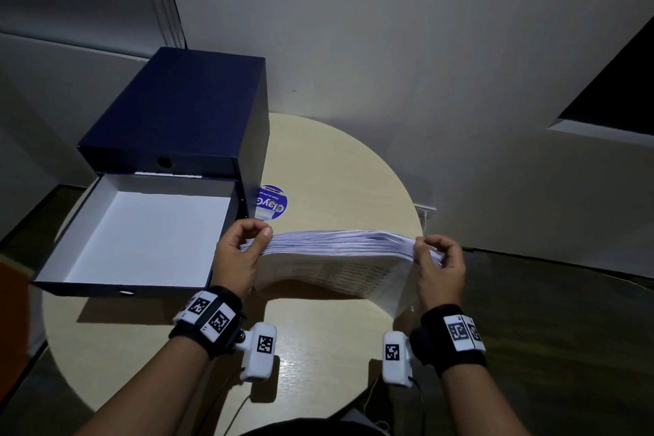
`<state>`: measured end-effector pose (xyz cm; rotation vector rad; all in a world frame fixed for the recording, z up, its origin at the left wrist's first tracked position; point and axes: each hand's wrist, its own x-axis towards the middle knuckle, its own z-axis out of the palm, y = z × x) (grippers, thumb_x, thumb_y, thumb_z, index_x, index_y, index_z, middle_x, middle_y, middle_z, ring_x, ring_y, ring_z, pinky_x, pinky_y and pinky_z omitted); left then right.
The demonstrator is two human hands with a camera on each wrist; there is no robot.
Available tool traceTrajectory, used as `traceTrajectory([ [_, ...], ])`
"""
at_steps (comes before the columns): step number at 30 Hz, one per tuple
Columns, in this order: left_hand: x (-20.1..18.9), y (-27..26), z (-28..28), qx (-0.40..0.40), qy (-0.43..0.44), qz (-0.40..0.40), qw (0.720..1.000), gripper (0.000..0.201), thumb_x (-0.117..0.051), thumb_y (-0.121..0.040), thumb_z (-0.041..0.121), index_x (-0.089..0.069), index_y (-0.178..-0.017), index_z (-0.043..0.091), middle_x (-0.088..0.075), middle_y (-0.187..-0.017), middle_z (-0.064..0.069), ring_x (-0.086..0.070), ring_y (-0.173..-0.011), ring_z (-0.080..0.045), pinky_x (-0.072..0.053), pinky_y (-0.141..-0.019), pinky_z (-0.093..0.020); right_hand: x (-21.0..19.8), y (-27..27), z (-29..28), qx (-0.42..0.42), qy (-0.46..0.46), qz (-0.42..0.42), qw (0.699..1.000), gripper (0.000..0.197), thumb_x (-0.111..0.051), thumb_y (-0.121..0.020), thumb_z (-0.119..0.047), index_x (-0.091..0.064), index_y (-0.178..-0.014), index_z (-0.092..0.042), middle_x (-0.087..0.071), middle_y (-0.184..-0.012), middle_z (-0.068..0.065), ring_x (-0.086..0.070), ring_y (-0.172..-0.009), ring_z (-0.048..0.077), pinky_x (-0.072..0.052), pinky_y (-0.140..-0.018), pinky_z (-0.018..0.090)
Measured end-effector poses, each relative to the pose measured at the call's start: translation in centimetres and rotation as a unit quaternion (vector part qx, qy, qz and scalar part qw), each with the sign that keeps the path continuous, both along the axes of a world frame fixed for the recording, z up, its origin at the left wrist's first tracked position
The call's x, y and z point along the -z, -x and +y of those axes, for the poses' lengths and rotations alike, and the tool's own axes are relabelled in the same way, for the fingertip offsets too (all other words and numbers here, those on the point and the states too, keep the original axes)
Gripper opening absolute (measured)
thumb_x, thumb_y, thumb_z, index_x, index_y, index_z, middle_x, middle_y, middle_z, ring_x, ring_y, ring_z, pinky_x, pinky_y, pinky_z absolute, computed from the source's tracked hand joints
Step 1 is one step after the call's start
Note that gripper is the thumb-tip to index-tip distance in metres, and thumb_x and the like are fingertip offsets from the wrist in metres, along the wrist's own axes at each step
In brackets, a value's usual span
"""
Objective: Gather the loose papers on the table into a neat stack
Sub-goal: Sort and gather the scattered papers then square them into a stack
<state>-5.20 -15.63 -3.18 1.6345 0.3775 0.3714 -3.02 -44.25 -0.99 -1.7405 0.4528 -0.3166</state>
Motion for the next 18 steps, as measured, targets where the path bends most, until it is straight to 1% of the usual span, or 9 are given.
traceTrajectory([
  [3,0.0,0.2,0.1,-0.002,0.045,-0.007,0.999,0.020,-0.065,-0.092,0.027,-0.065,-0.100,0.010,-0.068,-0.100,-0.004,-0.059,-0.093,-0.015,-0.047,-0.078,-0.024,0.1,0.5,-0.3,-0.025,-0.020,0.005,0.999,0.014,-0.065,-0.091,-0.023,-0.058,-0.101,-0.030,-0.059,-0.099,-0.010,-0.059,-0.099,0.022,-0.050,-0.074,0.033],
  [4,0.2,0.4,0.3,0.015,0.077,-0.029,0.997,0.032,-0.065,-0.089,0.038,-0.063,-0.105,0.011,-0.067,-0.104,-0.005,-0.059,-0.098,-0.017,-0.049,-0.079,-0.021,0.2,0.8,-0.7,-0.039,-0.040,0.001,0.998,0.023,-0.066,-0.091,-0.025,-0.056,-0.111,-0.028,-0.058,-0.102,-0.010,-0.059,-0.100,0.020,-0.048,-0.072,0.031],
  [6,1.1,1.1,1.0,0.063,0.105,-0.064,0.990,0.058,-0.070,-0.076,0.055,-0.055,-0.120,0.021,-0.062,-0.122,-0.004,-0.057,-0.113,-0.017,-0.049,-0.089,-0.022,0.9,1.6,-1.9,-0.085,-0.104,-0.001,0.991,0.057,-0.072,-0.081,-0.028,-0.045,-0.131,-0.025,-0.056,-0.111,-0.010,-0.059,-0.101,0.016,-0.049,-0.077,0.033],
  [8,2.4,2.2,1.6,0.115,0.091,-0.061,0.987,0.080,-0.077,-0.064,0.044,-0.042,-0.135,0.027,-0.053,-0.137,0.002,-0.052,-0.124,-0.009,-0.047,-0.094,-0.021,1.9,2.5,-2.9,-0.141,-0.135,0.034,0.980,0.084,-0.077,-0.072,-0.023,-0.033,-0.142,-0.030,-0.053,-0.121,-0.011,-0.057,-0.106,0.011,-0.051,-0.081,0.036],
  [11,3.9,3.5,1.9,0.162,0.062,0.004,0.985,0.099,-0.079,-0.061,0.012,-0.031,-0.145,0.031,-0.044,-0.142,0.009,-0.048,-0.127,-0.005,-0.048,-0.095,-0.024,3.4,2.9,-2.9,-0.157,-0.079,0.108,0.979,0.079,-0.071,-0.084,-0.005,-0.029,-0.145,-0.032,-0.052,-0.121,-0.010,-0.051,-0.114,0.018,-0.050,-0.089,0.044],
  [13,4.0,3.2,1.2,0.140,0.037,0.063,0.988,0.084,-0.071,-0.071,-0.010,-0.043,-0.138,0.032,-0.051,-0.134,0.005,-0.053,-0.120,-0.008,-0.051,-0.092,-0.026,3.9,2.3,-2.2,-0.126,-0.045,0.132,0.982,0.062,-0.065,-0.091,-0.011,-0.036,-0.143,-0.025,-0.054,-0.122,0.000,-0.052,-0.118,0.025,-0.047,-0.090,0.045],
  [14,4.0,2.6,1.0,0.113,0.019,0.081,0.990,0.070,-0.067,-0.076,-0.015,-0.052,-0.130,0.027,-0.057,-0.125,0.002,-0.057,-0.113,-0.011,-0.051,-0.089,-0.024,4.0,2.0,-1.9,-0.112,-0.040,0.142,0.983,0.052,-0.062,-0.093,-0.014,-0.040,-0.139,-0.023,-0.056,-0.120,0.002,-0.053,-0.116,0.027,-0.045,-0.089,0.043],
  [16,3.6,1.1,0.5,0.058,0.011,0.096,0.994,0.035,-0.061,-0.081,-0.013,-0.063,-0.100,0.017,-0.066,-0.097,-0.004,-0.061,-0.092,-0.020,-0.051,-0.075,-0.023,3.8,1.6,-1.4,-0.096,-0.058,0.145,0.983,0.037,-0.057,-0.096,-0.013,-0.047,-0.130,-0.022,-0.060,-0.110,0.000,-0.056,-0.110,0.027,-0.045,-0.092,0.043],
  [18,3.3,0.2,0.5,0.036,0.040,0.099,0.994,0.033,-0.050,-0.079,-0.016,-0.058,-0.077,0.016,-0.062,-0.077,-0.007,-0.057,-0.079,-0.024,-0.046,-0.067,-0.031,3.2,1.6,-1.5,-0.081,-0.076,0.125,0.986,0.036,-0.056,-0.094,-0.003,-0.051,-0.126,-0.018,-0.060,-0.102,-0.007,-0.058,-0.104,0.023,-0.045,-0.089,0.039],
])
